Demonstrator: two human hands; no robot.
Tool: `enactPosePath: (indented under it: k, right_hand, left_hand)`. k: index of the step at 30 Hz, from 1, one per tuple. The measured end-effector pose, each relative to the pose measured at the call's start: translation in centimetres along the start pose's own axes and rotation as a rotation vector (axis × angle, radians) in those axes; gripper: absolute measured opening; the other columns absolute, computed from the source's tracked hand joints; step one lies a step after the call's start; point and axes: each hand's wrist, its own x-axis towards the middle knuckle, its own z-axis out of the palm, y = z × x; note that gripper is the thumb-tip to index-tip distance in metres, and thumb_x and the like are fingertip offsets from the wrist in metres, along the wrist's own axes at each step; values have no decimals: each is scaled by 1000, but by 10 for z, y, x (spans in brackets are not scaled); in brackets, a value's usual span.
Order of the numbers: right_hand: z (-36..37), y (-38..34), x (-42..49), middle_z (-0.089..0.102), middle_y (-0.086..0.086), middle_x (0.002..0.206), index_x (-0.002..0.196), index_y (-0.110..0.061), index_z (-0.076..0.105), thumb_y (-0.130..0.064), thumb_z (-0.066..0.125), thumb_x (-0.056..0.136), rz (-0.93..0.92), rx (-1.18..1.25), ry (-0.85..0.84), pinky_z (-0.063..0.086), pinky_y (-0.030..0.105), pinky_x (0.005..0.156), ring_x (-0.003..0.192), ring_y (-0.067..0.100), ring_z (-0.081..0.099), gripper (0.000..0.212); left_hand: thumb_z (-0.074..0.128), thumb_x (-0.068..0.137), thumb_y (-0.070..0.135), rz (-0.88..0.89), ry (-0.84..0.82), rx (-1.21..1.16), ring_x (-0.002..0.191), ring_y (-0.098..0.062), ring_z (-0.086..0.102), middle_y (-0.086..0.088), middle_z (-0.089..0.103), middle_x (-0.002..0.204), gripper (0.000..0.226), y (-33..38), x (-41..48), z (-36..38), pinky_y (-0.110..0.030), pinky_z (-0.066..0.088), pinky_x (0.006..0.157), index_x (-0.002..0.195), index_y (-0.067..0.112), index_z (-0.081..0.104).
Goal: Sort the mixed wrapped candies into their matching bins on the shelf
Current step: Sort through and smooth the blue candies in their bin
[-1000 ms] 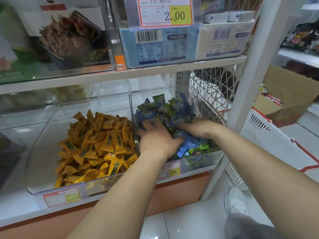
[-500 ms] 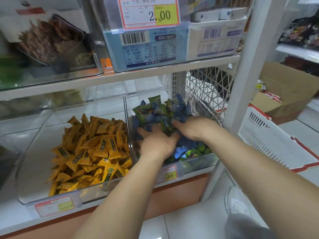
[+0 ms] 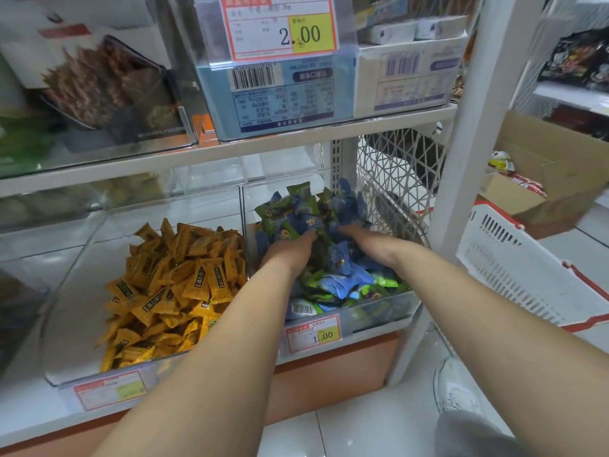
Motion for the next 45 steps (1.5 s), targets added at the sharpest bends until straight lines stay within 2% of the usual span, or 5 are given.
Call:
enactPosePath:
  k: [10,17,24,34,45]
  right_hand:
    - [2,9,13,64,9,132,135,-18,60,-48,42,102,-104,402,-9,42,43,110,118,28,61,48]
    - [-2,20,21,75,-7,68,101,-21,67,-40,50,101,-108,572,24,51,16,50,57,7,70,25]
    - [-2,3,18,70,-3,59,92,-18,67,-40,53,98,-132,740,69,42,14,40,44,9,63,27]
    - [-12,3,-3,78,6,92,102,-21,73,-57,57,86,-125,632,65,54,28,64,79,24,74,42]
    - [-1,5,-12,74,-7,89,89,-25,68,-9,78,81,-400,283,224,53,28,77,87,17,70,20]
  left_hand:
    - [58,48,84,5,-100,-102,122,-31,56,-8,54,141,113,4,-1,8,-44,42,107,141,20,54]
    - [64,81,55,98,-106,-349,81,-22,73,-7,77,94,34,4,3,0,-32,55,74,92,24,74]
    - [61,84,48,113,-167,-567,71,-26,71,-13,76,90,35,19,-5,-5,-30,55,64,91,18,77]
    - [72,46,64,109,-111,-385,84,-29,60,-7,68,103,88,18,-30,-18,-37,48,82,122,21,65]
    - [69,87,28,661,164,463,103,-16,56,1,58,133,57,-8,-41,-37,-19,40,75,140,23,50]
